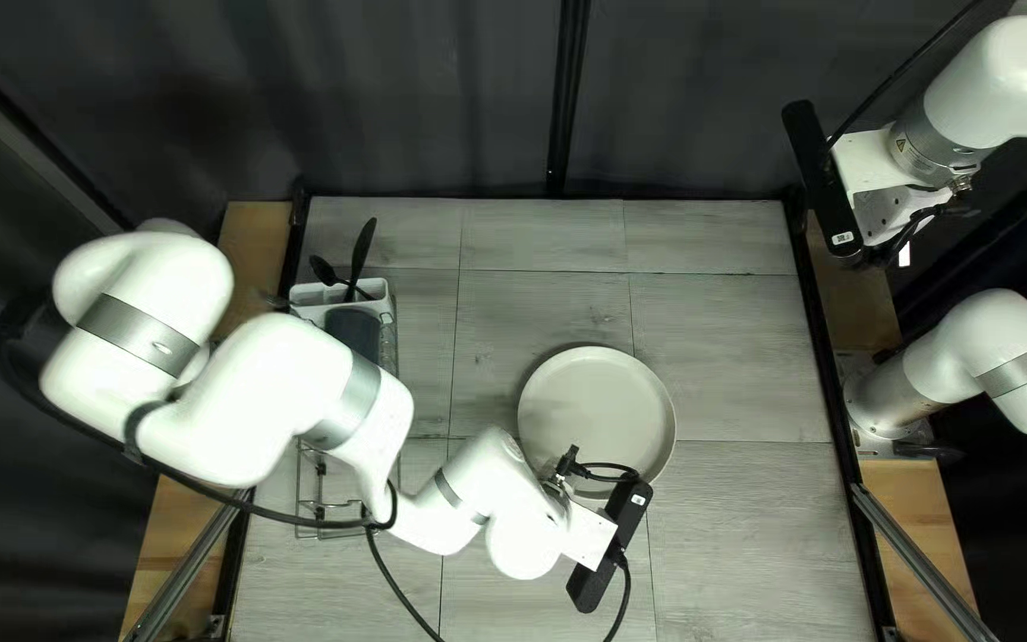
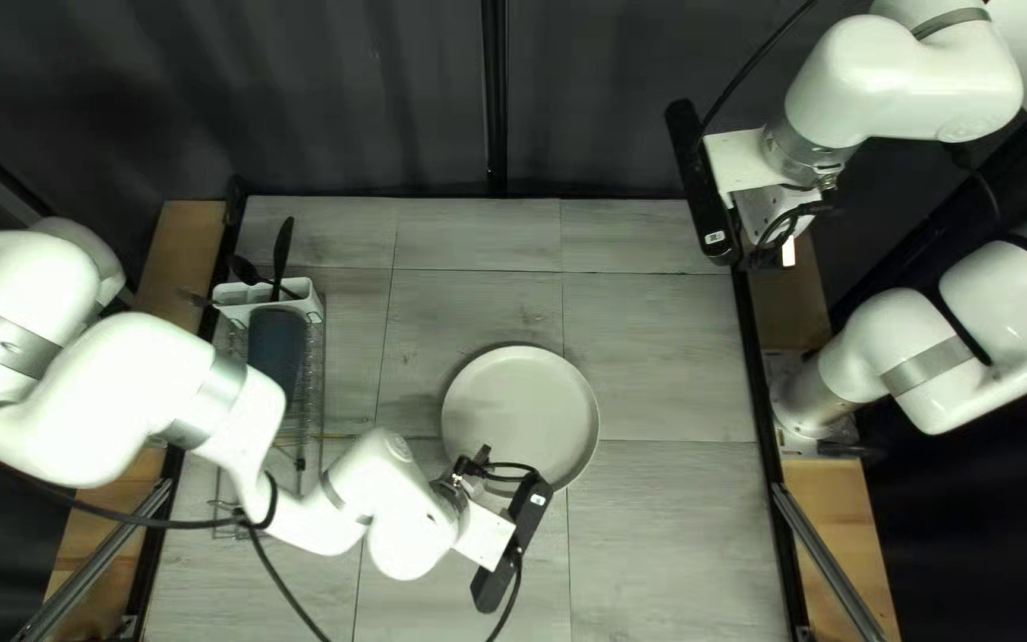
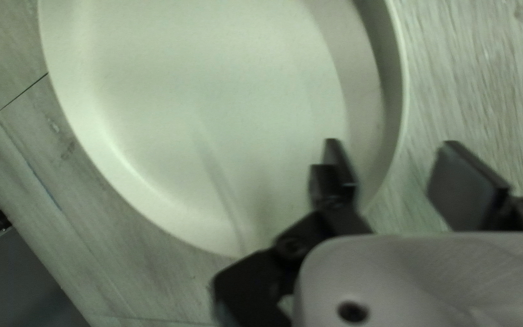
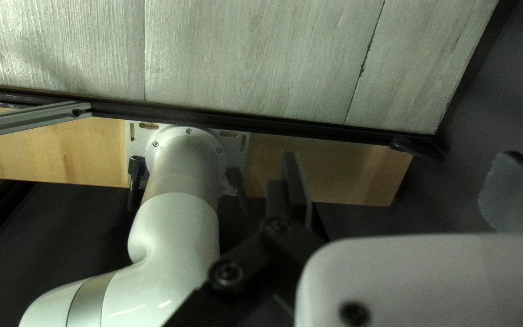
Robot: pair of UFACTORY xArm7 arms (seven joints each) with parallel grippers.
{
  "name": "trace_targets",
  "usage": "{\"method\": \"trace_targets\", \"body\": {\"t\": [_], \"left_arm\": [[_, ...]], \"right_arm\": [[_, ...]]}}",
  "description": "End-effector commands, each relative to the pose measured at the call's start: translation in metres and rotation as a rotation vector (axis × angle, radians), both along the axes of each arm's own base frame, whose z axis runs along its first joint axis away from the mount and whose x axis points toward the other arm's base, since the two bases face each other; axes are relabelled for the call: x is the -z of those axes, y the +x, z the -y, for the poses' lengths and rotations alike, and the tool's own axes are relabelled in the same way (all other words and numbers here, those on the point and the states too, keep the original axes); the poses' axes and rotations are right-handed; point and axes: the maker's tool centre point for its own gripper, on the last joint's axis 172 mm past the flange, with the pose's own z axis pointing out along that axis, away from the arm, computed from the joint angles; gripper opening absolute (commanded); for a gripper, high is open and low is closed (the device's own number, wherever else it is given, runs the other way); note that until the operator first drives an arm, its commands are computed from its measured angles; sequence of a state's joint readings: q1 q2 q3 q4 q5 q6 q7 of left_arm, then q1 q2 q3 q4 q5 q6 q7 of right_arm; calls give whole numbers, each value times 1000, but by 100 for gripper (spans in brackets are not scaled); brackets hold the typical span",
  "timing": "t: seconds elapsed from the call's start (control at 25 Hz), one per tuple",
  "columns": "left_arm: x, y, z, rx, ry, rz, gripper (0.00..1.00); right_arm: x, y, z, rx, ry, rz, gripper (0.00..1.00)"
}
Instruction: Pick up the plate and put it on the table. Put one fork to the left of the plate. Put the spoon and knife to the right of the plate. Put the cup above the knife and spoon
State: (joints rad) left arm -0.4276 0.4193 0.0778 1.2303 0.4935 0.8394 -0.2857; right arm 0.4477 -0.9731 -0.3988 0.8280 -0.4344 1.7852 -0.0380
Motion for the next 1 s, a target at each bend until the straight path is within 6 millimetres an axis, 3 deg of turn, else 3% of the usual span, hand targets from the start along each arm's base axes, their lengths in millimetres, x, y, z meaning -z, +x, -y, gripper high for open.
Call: {"method": "trace_targets", "body": {"t": [0.04,0.08,0.16,0.56,0.6,0.72,0.92,1.0], "left_arm": [[-60,-35,1,-32,-60,-31,100],[-87,-47,9,-57,-74,-17,100],[-111,-52,24,-112,-89,20,100],[-111,-50,28,-123,-107,-2,100],[-120,-55,25,-133,-111,-19,100],[-144,-78,4,-165,-120,-50,100],[-190,-149,-63,-235,-153,-66,100],[-204,-184,-101,-264,-168,-55,100]], "right_arm": [[0,0,0,0,0,0,100],[0,0,0,0,0,0,100],[0,0,0,0,0,0,100],[0,0,0,0,0,0,100],[0,0,0,0,0,0,100],[0,0,0,0,0,0,100],[0,0,0,0,0,0,100],[0,0,0,0,0,0,100]]}}
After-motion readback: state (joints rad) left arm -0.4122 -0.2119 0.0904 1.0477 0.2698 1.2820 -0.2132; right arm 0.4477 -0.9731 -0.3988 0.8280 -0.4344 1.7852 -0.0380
